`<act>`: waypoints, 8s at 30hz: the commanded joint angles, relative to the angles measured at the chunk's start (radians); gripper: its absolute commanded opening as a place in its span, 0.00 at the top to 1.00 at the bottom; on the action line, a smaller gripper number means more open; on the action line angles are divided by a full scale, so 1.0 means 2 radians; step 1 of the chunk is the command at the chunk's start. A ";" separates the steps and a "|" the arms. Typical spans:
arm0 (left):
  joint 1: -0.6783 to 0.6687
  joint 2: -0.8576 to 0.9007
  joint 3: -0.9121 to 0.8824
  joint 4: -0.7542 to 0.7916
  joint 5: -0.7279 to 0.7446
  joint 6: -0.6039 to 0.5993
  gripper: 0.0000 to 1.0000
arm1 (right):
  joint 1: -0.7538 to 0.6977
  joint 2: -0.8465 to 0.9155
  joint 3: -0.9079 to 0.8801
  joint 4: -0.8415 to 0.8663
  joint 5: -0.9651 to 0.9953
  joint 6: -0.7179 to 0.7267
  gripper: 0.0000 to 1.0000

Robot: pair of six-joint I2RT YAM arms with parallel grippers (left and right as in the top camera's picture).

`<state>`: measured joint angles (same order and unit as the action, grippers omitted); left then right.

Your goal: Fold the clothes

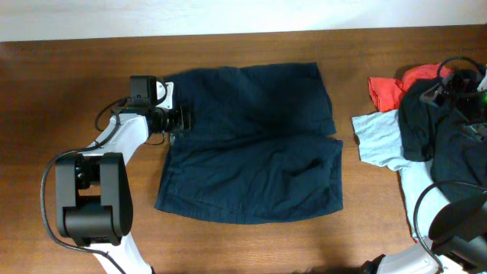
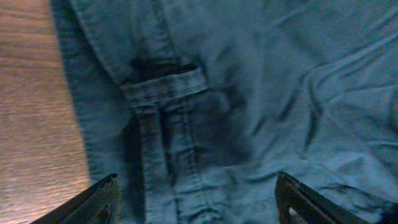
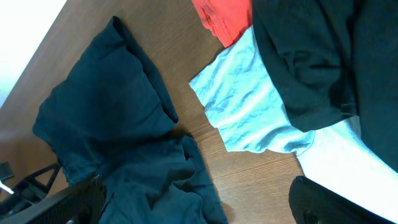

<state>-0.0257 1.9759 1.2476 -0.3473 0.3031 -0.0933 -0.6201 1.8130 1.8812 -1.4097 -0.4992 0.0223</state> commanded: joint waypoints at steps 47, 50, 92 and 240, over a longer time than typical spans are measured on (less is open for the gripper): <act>0.002 -0.008 0.014 0.000 -0.019 0.010 0.99 | 0.002 -0.012 0.004 0.000 -0.001 -0.004 0.02; 0.003 -0.008 0.014 0.000 -0.019 0.010 0.99 | 0.002 -0.012 0.004 0.000 -0.001 -0.004 0.01; 0.023 -0.070 0.088 -0.087 -0.052 0.009 0.01 | 0.001 -0.012 0.004 0.036 -0.004 0.000 0.01; 0.050 -0.105 0.097 -0.162 -0.062 0.010 0.01 | 0.388 -0.084 -0.496 0.312 0.114 -0.004 0.96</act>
<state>0.0734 1.7782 1.4246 -0.6701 0.1722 -0.0746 0.1505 1.6466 0.8795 -0.7612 -0.2699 0.0185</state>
